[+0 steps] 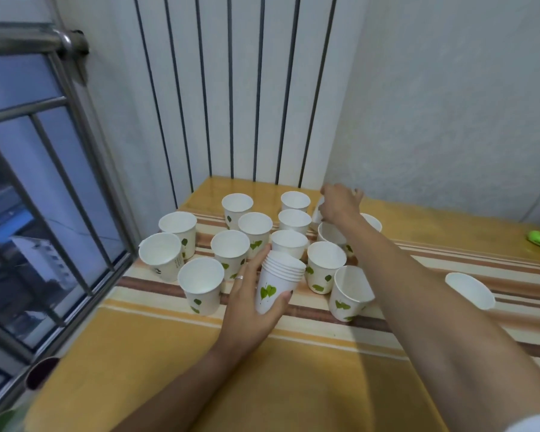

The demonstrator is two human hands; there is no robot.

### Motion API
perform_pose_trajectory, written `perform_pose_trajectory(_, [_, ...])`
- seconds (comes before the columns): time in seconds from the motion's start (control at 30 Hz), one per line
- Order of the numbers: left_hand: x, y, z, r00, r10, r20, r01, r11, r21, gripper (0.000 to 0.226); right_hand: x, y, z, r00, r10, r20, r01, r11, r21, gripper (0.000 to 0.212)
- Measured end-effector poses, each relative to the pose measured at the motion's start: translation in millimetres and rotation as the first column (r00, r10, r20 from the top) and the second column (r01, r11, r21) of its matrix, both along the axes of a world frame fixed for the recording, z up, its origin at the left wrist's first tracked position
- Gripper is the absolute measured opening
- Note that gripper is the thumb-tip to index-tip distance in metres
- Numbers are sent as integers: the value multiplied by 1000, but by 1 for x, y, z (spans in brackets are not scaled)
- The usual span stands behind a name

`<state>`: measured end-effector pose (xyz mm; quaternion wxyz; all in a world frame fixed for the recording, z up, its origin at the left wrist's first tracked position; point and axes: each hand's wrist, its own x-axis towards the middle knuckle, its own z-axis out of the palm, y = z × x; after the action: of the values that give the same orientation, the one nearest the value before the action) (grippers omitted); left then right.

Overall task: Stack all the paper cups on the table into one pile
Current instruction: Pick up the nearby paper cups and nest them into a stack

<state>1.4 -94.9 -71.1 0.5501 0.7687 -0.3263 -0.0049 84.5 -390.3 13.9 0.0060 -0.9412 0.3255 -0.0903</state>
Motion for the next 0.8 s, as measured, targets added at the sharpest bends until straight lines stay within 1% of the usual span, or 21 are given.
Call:
perform_pose_trajectory(0.13, [-3,2,3,1000,-20,9,20,1000,-1,84,-17,12,12,990,46,137,-44,999,-19,38])
perform_pose_trajectory(0.23, [-8,7,3,1000,-27,14,27,999,-21,84,-38,27,34,955,90,284,-80,996,-46,39])
perform_pose_trajectory(0.3, [-10,13,2,999,-39,19,39,999,-29,83,-55,40,51,907,135,400,-117,991,-69,40])
perform_pose_trajectory(0.37, [-14,20,0,998,-58,40,59,998,-31,83,-78,58,66,828,208,520,-183,978,-100,36])
perform_pose_trajectory(0.43, [-18,26,-2,997,-61,47,63,998,-29,84,-103,80,72,740,298,604,-284,951,-122,31])
perform_pose_trajectory(0.5, [-22,33,-1,997,-61,41,62,997,-38,84,-129,108,71,676,369,638,-390,914,-115,27])
perform_pose_trajectory(0.57, [-28,37,1,997,-69,43,71,996,-55,84,-152,135,64,641,412,648,-480,873,-80,26])
perform_pose_trajectory(0.67, [-35,42,1,995,-71,65,76,994,-83,84,-174,167,47,651,436,621,-550,835,-10,26])
perform_pose_trajectory(0.8, [-37,46,1,998,-48,43,52,992,-113,85,-188,183,28,671,382,635,-550,832,80,25])
